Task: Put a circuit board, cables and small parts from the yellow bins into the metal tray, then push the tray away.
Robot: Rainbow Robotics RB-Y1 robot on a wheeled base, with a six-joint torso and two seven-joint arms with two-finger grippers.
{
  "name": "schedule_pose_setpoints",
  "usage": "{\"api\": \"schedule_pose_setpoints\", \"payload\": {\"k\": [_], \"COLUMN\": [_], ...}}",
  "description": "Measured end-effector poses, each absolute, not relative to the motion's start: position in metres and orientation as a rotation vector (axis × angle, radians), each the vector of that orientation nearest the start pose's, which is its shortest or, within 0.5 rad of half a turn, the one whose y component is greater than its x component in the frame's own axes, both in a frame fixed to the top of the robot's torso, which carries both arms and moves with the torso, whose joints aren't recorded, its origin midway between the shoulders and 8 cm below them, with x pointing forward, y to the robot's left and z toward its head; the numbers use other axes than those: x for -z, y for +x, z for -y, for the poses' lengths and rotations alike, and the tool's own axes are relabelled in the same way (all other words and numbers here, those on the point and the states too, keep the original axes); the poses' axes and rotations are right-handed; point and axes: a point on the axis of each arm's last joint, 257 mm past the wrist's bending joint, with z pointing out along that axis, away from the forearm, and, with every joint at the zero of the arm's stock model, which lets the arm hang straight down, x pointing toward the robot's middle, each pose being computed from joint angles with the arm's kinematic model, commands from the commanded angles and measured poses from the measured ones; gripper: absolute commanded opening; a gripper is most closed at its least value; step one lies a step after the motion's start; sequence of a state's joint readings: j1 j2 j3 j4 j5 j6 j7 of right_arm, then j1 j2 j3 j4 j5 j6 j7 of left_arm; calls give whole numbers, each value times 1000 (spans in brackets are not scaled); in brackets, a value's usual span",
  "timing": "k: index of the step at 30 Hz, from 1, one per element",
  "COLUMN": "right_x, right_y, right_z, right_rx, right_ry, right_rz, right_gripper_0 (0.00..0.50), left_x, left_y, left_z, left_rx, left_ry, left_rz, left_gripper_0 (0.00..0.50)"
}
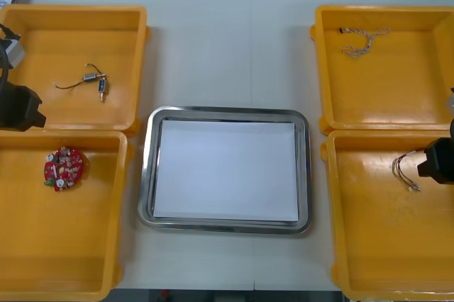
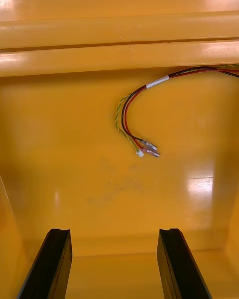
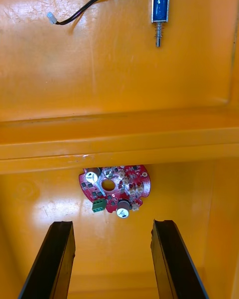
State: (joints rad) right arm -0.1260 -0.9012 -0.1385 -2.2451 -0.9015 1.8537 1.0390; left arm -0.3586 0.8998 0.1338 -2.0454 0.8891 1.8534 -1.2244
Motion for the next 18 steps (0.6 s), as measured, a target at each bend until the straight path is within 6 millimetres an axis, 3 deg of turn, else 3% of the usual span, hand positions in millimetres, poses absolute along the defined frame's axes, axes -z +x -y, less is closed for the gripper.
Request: {"api": "schedule_pose_setpoints", "payload": {"k": [18], "right_x": [189], "right_y": [354], "right_z": [350], "right_rx": [39], "right_ry": [81], "right_rz": [-2759], "right_gripper_0": [500], "left_x": [139], "left_y": [419], "left_z": [-360], "left_rx": [-54], "left_ry": [60], "left_rz": [-2670], "left_gripper_0": [495]}}
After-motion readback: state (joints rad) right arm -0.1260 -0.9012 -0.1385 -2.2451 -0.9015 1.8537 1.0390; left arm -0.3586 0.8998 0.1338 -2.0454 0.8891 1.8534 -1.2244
